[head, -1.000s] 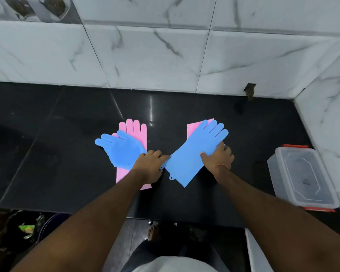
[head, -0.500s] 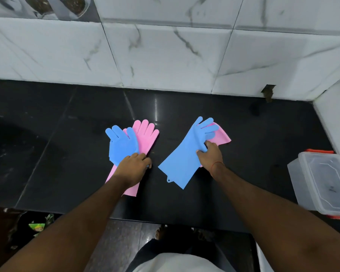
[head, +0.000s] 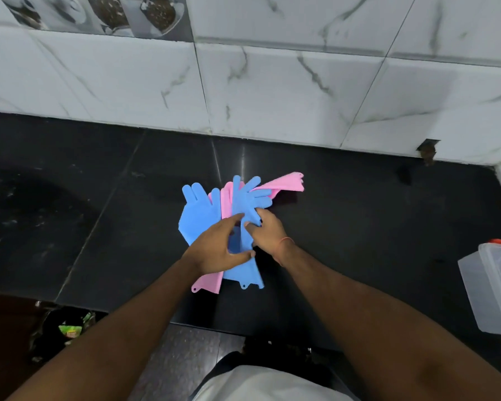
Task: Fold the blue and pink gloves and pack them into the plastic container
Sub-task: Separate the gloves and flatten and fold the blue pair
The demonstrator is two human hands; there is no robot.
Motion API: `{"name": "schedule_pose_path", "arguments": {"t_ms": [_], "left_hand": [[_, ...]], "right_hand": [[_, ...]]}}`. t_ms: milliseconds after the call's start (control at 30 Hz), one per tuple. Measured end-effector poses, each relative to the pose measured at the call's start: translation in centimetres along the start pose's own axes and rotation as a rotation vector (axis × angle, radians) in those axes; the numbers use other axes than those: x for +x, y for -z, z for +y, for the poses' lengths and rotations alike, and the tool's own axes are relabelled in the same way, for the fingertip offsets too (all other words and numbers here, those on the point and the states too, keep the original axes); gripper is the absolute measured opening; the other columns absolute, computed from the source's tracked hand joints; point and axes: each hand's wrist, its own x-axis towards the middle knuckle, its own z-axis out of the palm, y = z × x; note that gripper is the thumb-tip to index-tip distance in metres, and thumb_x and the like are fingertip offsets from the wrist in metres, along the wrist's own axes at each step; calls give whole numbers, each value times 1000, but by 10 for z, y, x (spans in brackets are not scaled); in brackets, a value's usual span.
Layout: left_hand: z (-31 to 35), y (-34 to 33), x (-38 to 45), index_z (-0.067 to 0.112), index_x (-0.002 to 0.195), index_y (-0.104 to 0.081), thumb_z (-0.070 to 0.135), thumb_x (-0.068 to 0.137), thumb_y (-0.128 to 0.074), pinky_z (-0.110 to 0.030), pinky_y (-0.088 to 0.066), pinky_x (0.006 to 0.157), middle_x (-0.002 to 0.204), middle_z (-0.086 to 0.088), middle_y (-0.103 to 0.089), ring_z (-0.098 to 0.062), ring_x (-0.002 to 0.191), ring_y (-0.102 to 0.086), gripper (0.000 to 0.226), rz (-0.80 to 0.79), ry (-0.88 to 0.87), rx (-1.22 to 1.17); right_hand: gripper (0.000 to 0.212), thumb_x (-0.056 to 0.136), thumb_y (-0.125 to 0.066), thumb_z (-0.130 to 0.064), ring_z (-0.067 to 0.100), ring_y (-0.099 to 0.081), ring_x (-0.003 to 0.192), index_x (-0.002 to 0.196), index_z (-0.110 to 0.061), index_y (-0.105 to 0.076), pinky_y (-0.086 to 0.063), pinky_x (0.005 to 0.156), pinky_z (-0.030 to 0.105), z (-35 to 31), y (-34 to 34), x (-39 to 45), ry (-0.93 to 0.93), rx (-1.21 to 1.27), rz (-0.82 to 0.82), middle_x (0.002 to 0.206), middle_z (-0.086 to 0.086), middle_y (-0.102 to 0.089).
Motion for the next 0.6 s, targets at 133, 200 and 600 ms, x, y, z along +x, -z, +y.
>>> {"name": "schedule_pose_path", "arguments": {"t_ms": [133, 200, 600], "left_hand": [[6, -3, 6, 32, 139, -54, 40, 84, -88, -7, -51, 83, 119, 25, -68, 6, 105, -68, 65, 168, 103, -272], [7, -2, 8, 32, 113, -63, 31, 95, -83, -7, -47, 67, 99, 19, -71, 7, 85, -69, 27, 276, 192, -348], [40, 34, 0, 14, 77, -68, 30, 104, -66, -21, -46, 64, 72, 8, -57, -4, 67, -52, 32, 666, 150, -785]], "right_hand": [[35, 100, -68, -19, 19, -73, 117, 135, -21, -69, -59, 103, 43, -23, -6, 0, 29, 104, -192, 122, -4, -77], [42, 101, -69, -25, 21, -71, 120, 143, -22, -66, -57, 106, 43, -29, 0, -3, 36, 57, -219, 127, -6, -75], [35, 106, -62, -29, 17, -64, 121, 141, -25, -64, -54, 109, 49, -25, 43, -33, 56, 86, -80, 131, -8, -67]]}}
